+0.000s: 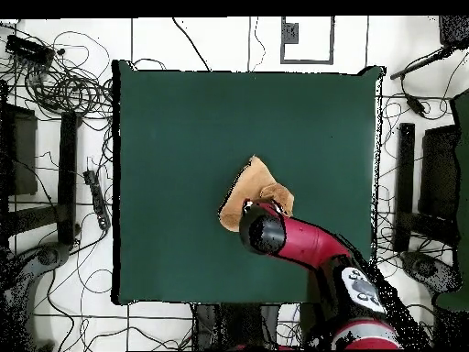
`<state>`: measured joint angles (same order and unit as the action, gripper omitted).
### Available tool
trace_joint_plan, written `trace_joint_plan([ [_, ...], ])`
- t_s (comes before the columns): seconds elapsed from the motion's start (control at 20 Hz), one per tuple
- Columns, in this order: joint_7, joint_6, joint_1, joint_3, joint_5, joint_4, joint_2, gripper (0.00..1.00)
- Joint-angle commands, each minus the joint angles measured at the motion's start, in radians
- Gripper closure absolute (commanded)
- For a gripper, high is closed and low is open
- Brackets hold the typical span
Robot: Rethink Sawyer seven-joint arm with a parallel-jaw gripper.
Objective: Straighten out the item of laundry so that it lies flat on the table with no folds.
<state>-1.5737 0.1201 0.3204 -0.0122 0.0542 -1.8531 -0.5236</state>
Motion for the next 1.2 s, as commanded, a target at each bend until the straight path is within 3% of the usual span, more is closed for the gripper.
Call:
trace_joint_plan([
  [0.05,-0.128,-0.113,0.000,0.135,0.056,0.010,0.122,0.00],
  [0.5,-0.161,-0.107,-0.041,0.103,0.045,-0.011,0.094,0.00],
  [0.75,-0.184,-0.067,-0.095,0.072,0.025,-0.056,0.028,0.00],
  [0.9,-0.233,0.001,-0.144,0.045,-0.022,-0.126,-0.103,0.00],
  [1.05,-0.245,0.227,-0.200,0.005,-0.080,-0.154,-0.292,0.00],
  [1.2,-0.263,0.380,-0.226,-0.018,-0.120,-0.122,-0.354,0.00],
])
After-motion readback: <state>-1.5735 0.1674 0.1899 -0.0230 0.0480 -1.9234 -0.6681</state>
